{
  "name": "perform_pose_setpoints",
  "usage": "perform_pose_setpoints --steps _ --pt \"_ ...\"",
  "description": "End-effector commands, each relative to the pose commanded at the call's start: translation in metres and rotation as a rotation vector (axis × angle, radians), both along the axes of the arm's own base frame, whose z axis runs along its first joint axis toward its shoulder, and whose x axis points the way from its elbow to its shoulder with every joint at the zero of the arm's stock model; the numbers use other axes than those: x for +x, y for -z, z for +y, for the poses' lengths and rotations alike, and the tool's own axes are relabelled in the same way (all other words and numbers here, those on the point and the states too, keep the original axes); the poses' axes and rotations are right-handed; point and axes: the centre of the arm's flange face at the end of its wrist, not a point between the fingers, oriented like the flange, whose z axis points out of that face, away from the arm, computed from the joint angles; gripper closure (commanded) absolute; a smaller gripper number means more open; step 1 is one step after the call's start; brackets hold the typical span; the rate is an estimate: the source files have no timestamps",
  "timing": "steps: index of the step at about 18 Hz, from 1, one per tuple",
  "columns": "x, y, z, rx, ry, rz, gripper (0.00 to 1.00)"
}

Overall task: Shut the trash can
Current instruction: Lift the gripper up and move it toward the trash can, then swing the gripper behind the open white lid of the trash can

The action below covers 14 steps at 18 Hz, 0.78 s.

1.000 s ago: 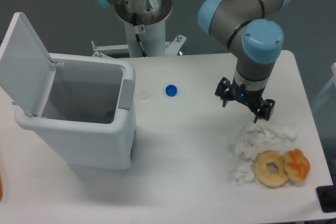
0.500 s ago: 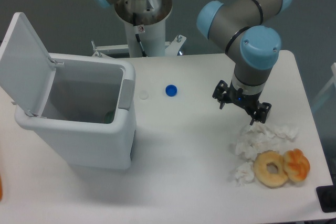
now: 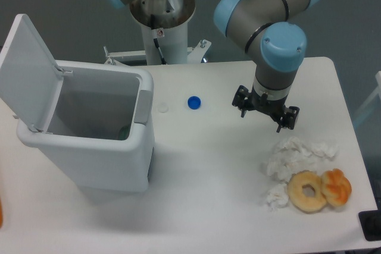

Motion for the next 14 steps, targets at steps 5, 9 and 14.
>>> perform_pose_setpoints --steps 5,9,14 --pt "0.047 -0.062 0.006 0.017 -0.046 -0.069 0.00" --pt "0.107 -0.121 0.017 0.123 -0.135 -0.067 0.00" --pt "0.165 -0.177 0.011 0.233 -0.209 -0.088 0.00"
